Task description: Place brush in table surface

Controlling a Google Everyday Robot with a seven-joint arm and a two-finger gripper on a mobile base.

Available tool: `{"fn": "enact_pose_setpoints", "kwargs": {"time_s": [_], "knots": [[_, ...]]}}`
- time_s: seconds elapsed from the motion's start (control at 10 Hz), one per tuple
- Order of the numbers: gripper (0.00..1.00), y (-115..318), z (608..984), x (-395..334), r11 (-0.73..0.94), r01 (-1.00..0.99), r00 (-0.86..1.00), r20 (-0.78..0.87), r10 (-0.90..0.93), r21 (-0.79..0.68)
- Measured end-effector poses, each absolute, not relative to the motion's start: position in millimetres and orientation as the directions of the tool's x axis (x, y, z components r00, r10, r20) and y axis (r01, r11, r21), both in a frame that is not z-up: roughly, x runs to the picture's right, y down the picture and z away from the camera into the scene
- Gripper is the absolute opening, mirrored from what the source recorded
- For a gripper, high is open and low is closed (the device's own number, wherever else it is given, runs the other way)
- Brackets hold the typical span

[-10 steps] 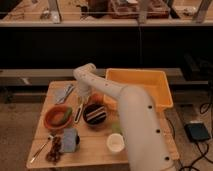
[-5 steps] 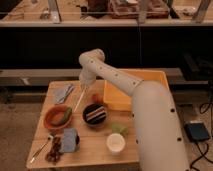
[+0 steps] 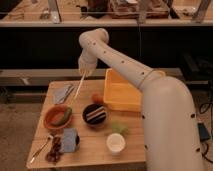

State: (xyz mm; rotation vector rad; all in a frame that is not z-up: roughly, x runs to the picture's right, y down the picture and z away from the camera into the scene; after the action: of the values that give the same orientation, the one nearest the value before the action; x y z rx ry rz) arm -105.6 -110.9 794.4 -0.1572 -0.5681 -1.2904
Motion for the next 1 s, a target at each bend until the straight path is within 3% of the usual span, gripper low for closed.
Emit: {"fn": "enact_pose_setpoints", "kwargs": {"time_s": [0.3, 0.5, 1.0], "knots": [[0.00, -127, 776, -97, 0.277, 0.934, 0.151, 0.454, -0.878, 0.226], [0.00, -123, 784, -105, 0.273, 0.933, 0.136, 0.473, -0.871, 0.234], [0.00, -71, 860, -151, 0.249, 0.941, 0.086, 0.551, -0.830, 0.227]]}}
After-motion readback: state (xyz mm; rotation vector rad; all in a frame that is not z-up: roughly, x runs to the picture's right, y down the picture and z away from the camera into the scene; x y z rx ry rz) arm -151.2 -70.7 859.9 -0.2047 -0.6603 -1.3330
